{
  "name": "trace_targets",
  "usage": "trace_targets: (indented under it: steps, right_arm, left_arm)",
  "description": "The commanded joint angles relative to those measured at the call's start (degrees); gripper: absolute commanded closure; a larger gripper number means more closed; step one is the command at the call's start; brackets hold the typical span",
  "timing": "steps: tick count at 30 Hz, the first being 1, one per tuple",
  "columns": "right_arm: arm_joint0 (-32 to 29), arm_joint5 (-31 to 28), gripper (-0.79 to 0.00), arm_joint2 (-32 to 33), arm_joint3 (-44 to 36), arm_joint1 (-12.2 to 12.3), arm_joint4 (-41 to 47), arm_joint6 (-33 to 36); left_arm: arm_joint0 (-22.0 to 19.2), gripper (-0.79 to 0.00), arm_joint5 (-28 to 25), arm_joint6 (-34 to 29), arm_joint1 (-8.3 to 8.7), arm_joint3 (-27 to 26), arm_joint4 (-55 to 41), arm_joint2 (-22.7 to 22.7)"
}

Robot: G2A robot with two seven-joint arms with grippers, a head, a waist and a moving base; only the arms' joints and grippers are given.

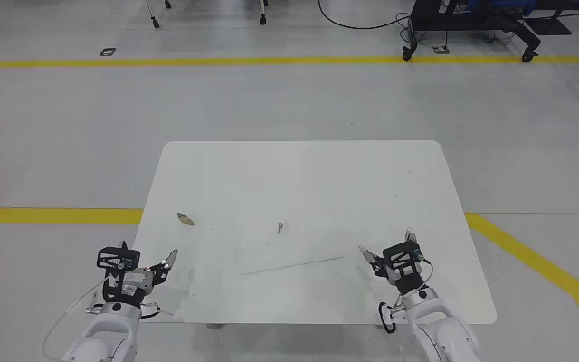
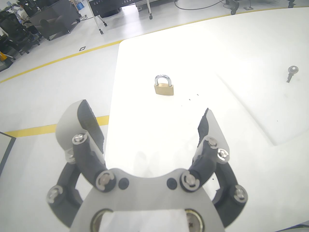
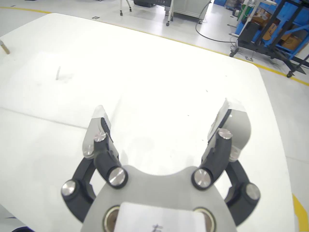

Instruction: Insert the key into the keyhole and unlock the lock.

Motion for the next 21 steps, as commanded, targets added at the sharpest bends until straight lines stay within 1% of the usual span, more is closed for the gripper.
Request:
trace_targets:
  steps: [1,4,6,18,21]
  right_arm:
    - [1.48,0.86,-0.785,-3.63,0.4,-0.41,-1.31,1.16]
    - [4.59,2.42,-0.785,-9.62,1.85,-1.2,-4.73,4.01]
    - [6.21,2.15,-0.785,-12.21,2.67,-1.54,-6.52,5.33]
    - [6.21,2.15,-0.785,-12.21,2.67,-1.54,-6.52,5.33]
    - [7.71,-2.88,-0.785,-14.18,3.14,-1.63,-6.39,3.71]
  left_arm:
    - [0.0,-0.785,0.0,0.0,0.0,0.0,0.0,0.0]
    - [0.0,-0.785,0.0,0.0,0.0,0.0,0.0,0.0]
    - [0.0,-0.785,0.0,0.0,0.0,0.0,0.0,0.0]
    - [0.0,-0.785,0.0,0.0,0.0,0.0,0.0,0.0]
    - [0.0,-0.785,0.0,0.0,0.0,0.0,0.0,0.0]
